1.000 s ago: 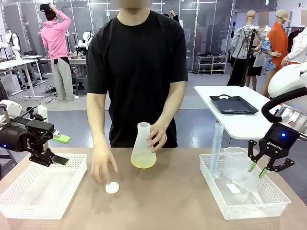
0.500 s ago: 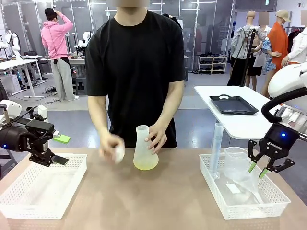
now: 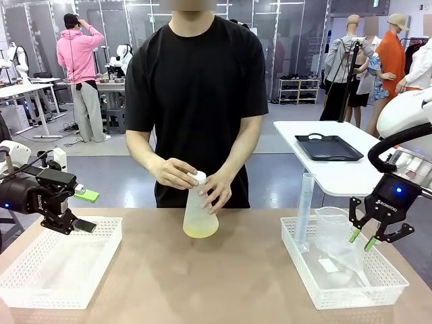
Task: Prepare the solutions needed for the experiment.
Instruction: When the human places the Big flask in the center of the table, pick up the Big flask and place it in the left Organizing basket.
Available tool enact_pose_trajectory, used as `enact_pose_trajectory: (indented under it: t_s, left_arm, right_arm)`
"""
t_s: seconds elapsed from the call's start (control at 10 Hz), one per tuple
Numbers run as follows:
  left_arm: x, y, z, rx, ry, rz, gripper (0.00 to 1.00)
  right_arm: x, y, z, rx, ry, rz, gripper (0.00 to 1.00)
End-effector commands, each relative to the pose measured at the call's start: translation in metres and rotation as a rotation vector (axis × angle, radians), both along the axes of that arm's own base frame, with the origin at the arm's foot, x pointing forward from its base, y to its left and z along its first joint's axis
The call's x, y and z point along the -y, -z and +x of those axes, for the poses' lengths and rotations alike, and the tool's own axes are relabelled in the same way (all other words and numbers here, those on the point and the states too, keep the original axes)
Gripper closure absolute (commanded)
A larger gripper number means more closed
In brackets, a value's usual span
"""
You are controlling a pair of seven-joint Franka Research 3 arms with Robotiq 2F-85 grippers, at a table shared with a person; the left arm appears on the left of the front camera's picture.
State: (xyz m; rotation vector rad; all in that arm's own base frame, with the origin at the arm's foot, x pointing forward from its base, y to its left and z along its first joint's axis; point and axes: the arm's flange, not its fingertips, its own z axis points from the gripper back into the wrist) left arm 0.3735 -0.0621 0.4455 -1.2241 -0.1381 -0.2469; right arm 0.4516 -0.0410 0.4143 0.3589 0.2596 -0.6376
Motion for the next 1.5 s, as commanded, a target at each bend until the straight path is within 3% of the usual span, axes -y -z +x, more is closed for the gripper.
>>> enact_pose_trajectory:
  t_s: [0.0,0.4,0.5,0.6,0.7,0.8,1.1,1.2,1.4]
  left_arm:
    - [0.002,-0.002,0.0,0.005,0.001,-0.022,0.0]
    - [0.002,-0.002,0.0,0.005,0.001,-0.022,0.0]
    - [0.002,-0.002,0.0,0.005,0.001,-0.022,0.0]
    - [0.002,-0.002,0.0,0.005,0.001,-0.022,0.0]
    - [0.002,-0.002,0.0,0.005,0.001,-0.022,0.0]
    - [0.002,-0.002,0.0,0.005,0.001,-0.022,0.0]
    - [0.002,-0.002,0.0,0.005,0.001,-0.022,0.0]
    - [0.002,-0.002,0.0,0.005,0.001,-0.022,0.0]
    - [0.002,-0.002,0.0,0.005,0.001,-0.022,0.0]
  right_arm:
    - [-0.011,-0.021,-0.013,0.078,-0.003,0.033,0.67]
    - [-0.042,-0.086,-0.05,0.306,-0.095,0.326,0.67]
    - [-0.049,-0.101,-0.059,0.391,-0.088,0.447,0.48]
    - [-0.055,-0.113,-0.067,0.474,-0.099,0.488,0.47]
    - [-0.061,-0.12,-0.071,0.535,-0.122,0.567,0.28]
    - [-0.066,-0.122,-0.077,0.534,-0.141,0.669,0.28]
    - [-0.075,-0.118,-0.087,0.643,-0.214,0.857,0.28]
    - [-0.074,-0.118,-0.089,0.642,-0.209,0.932,0.28]
    - [-0.068,-0.12,-0.091,0.623,-0.205,0.939,0.28]
